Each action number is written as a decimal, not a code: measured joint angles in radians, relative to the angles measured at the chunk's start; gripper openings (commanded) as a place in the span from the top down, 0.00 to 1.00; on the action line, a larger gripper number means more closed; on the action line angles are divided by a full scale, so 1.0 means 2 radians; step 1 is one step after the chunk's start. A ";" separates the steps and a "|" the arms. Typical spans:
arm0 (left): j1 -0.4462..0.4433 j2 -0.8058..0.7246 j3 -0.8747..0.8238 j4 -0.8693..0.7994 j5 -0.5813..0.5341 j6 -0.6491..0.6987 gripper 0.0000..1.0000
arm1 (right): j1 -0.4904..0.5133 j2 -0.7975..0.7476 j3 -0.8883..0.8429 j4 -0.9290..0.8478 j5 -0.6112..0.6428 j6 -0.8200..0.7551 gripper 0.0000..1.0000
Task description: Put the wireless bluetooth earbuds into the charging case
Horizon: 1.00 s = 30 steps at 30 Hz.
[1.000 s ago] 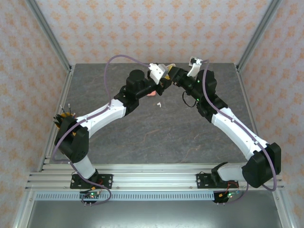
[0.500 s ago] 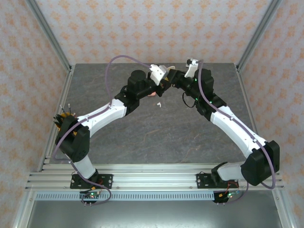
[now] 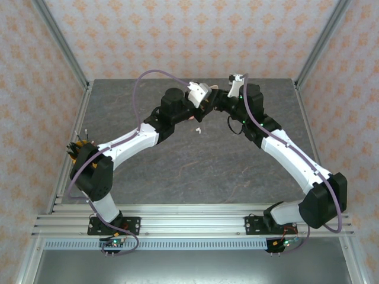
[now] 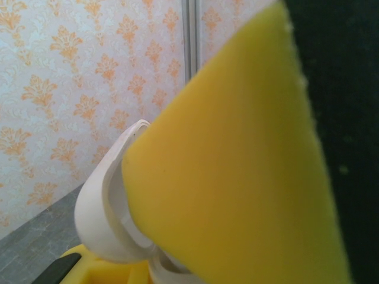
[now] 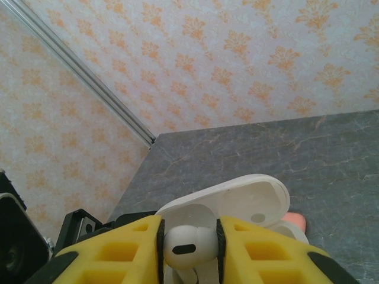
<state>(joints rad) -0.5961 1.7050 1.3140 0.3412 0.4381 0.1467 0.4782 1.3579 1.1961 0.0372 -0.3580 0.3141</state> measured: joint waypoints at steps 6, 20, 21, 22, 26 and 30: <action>0.000 0.000 0.000 -0.001 0.000 0.000 1.00 | 0.005 0.000 0.006 -0.007 0.011 0.003 0.57; -0.003 0.000 0.000 0.000 0.000 0.000 1.00 | -0.005 0.000 0.015 -0.025 0.042 0.047 0.38; -0.003 0.000 0.000 0.003 0.000 0.000 1.00 | -0.009 0.000 0.015 -0.027 0.042 0.052 0.37; -0.003 0.000 0.000 0.007 0.000 0.000 1.00 | -0.012 0.000 0.015 -0.030 0.041 0.056 0.36; -0.003 0.000 0.000 0.026 0.000 0.000 1.00 | -0.023 -0.005 0.016 -0.044 0.028 0.074 0.32; -0.004 -0.002 -0.007 0.047 0.000 0.000 1.00 | -0.028 -0.029 0.016 -0.057 0.014 0.091 0.30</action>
<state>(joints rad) -0.6037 1.7008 1.2995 0.4355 0.4374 0.1467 0.4229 1.3003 1.2274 -0.0769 -0.3290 0.4961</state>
